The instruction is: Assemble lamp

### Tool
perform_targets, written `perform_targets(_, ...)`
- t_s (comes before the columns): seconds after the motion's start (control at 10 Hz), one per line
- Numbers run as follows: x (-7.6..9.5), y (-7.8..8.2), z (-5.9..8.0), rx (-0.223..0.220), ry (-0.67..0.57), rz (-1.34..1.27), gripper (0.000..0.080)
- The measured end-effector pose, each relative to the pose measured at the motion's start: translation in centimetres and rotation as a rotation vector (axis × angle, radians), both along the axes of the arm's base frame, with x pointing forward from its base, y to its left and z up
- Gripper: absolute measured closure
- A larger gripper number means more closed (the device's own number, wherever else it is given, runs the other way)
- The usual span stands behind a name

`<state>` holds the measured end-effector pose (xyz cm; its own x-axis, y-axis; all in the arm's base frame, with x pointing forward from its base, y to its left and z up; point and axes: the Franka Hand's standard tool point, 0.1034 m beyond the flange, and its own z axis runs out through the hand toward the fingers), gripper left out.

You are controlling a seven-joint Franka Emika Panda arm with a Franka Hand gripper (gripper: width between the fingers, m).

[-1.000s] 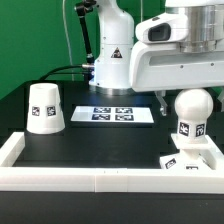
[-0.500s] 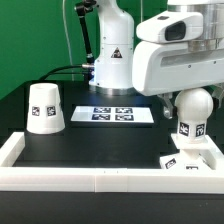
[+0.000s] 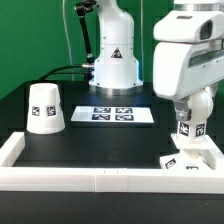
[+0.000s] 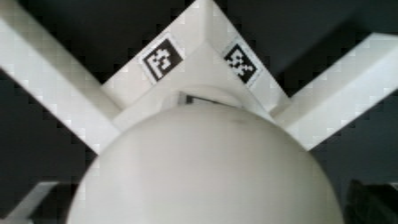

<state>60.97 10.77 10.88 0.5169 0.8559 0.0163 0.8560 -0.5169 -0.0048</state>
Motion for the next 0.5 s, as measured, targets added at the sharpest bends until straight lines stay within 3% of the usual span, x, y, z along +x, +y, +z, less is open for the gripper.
perform_targets(0.5,0.04,-0.20,-0.03,-0.066,-0.008,0.259,0.0101)
